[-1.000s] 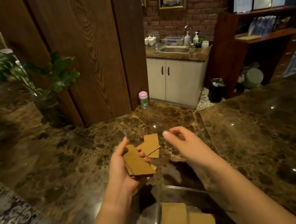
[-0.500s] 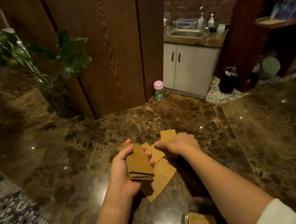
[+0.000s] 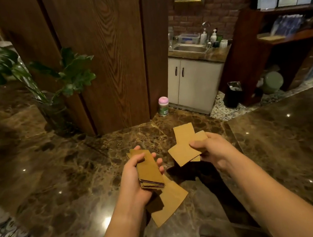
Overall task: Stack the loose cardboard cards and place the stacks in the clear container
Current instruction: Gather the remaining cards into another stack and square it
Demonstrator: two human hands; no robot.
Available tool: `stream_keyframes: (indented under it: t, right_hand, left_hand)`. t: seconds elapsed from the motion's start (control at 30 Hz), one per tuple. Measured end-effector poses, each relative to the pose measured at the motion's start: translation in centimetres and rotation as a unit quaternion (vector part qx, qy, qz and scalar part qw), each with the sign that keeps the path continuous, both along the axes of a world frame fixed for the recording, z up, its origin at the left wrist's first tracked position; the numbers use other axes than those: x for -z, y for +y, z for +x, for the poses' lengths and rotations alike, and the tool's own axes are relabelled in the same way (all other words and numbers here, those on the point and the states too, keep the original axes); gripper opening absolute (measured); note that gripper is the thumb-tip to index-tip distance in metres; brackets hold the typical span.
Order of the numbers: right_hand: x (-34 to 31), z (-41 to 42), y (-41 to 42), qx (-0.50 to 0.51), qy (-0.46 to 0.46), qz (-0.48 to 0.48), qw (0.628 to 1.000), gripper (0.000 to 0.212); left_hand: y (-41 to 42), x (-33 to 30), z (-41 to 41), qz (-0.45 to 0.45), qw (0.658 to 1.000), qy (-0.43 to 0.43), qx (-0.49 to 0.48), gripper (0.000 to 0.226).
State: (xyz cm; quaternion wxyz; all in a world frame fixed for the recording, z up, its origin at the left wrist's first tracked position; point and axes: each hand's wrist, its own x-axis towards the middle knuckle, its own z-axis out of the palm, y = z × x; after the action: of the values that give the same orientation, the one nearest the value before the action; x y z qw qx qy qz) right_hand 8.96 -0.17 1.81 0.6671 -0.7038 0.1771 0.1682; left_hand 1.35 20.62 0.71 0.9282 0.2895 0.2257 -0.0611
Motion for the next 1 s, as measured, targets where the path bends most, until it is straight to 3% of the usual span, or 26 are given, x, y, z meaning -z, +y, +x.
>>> stream_keyframes:
  t: [0.2, 0.33, 0.43, 0.53, 0.7, 0.83, 1.0]
  right_hand:
    - [-6.8, -6.2, -4.3, -0.042, -0.101, 0.091, 0.990, 0.029]
    - [-9.1, -9.1, -5.7, -0.074, -0.138, 0.080, 0.984, 0.032]
    - [-9.9, -10.8, -7.2, -0.060, -0.144, 0.087, 0.984, 0.043]
    - [-10.6, -12.3, -9.6, -0.006, -0.141, 0.117, 0.983, 0.052]
    - [-11.3, -14.5, -12.1, 0.029, -0.182, 0.109, 0.977, 0.040]
    - [-11.6, -15.4, -13.0, 0.063, -0.219, 0.125, 0.966, 0.042]
    - [-11.7, -15.8, -13.6, 0.071, -0.230, 0.151, 0.959, 0.036]
  left_hand:
    - [-4.0, -5.0, 0.2, 0.070, 0.987, -0.111, 0.097, 0.041]
    - [-8.5, -7.9, -0.5, 0.114, 0.961, -0.190, 0.165, 0.053]
    - [-10.7, -8.8, -1.0, 0.143, 0.952, -0.218, 0.161, 0.056]
    - [-11.8, -9.3, -1.9, 0.123, 0.953, -0.227, 0.161, 0.055]
    - [-13.5, -9.8, -3.4, 0.012, 0.952, -0.250, 0.176, 0.057]
    - [-14.6, -9.5, -4.2, 0.004, 0.962, -0.226, 0.156, 0.041]
    - [-15.2, -9.3, -4.7, -0.024, 0.965, -0.201, 0.167, 0.038]
